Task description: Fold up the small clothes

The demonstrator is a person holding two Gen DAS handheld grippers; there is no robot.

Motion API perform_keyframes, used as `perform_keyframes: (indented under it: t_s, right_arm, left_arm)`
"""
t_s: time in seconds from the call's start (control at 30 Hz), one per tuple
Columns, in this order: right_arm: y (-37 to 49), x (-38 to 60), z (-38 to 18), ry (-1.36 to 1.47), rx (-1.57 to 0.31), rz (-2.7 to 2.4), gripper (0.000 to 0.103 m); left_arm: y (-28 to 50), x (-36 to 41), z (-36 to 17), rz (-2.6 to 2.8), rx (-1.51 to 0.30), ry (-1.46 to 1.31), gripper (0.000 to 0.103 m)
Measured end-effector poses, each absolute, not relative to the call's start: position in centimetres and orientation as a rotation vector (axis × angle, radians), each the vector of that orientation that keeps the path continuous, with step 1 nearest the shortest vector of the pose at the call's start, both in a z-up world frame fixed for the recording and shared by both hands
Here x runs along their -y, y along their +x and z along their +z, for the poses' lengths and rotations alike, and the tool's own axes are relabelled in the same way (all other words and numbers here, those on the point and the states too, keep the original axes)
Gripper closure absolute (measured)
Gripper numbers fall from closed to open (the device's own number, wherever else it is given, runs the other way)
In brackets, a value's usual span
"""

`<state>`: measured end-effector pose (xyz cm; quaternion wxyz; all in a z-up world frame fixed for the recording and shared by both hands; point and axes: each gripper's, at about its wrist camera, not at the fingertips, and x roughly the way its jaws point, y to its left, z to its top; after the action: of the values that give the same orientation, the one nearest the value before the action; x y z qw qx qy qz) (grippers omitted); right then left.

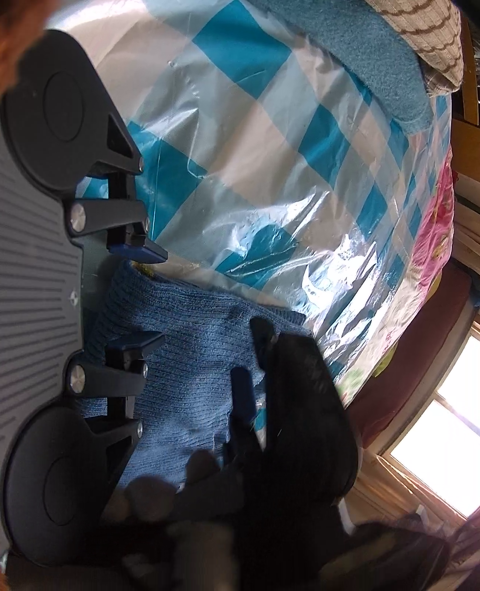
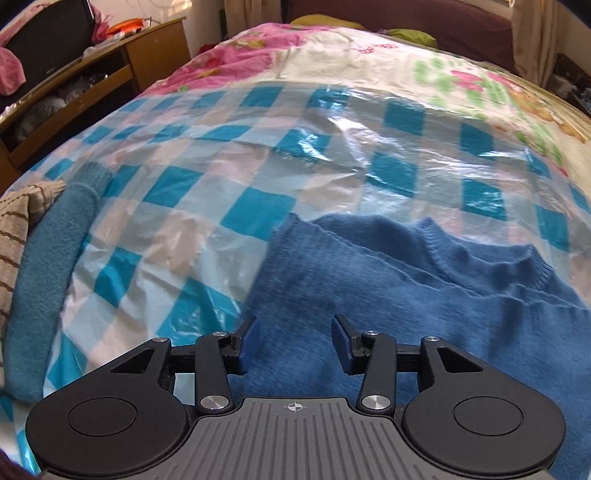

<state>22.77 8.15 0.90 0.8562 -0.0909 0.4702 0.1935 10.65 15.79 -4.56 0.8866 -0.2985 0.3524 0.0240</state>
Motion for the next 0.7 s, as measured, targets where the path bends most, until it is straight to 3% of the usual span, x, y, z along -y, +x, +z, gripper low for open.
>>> perform_keyframes:
  t_s: [0.33, 0.4, 0.57, 0.7]
  right_arm:
    - [25.1, -11.8, -1.9, -0.384, -1.034, 0.333, 0.055]
    - [25.2, -11.6, -2.0, -0.387, -1.037, 0.329, 0.06]
    - [25.3, -10.1, -0.8, -0.331, -1.039, 0.346, 0.087]
    - [25.3, -8.0, 0.7, -0.232, -1.034, 0.371, 0.09]
  left_arm:
    - [10.7, -15.8, -4.6, 0.033, -0.741, -0.624, 0.058]
    - [10.7, -15.6, -4.5, 0.037, -0.738, -0.61, 0.058]
    - [10.5, -15.4, -4.3, 0.051, -0.712, -0.594, 0.052]
    - [10.1, -14.8, -4.0, 0.06, -0.68, -0.55, 0.045]
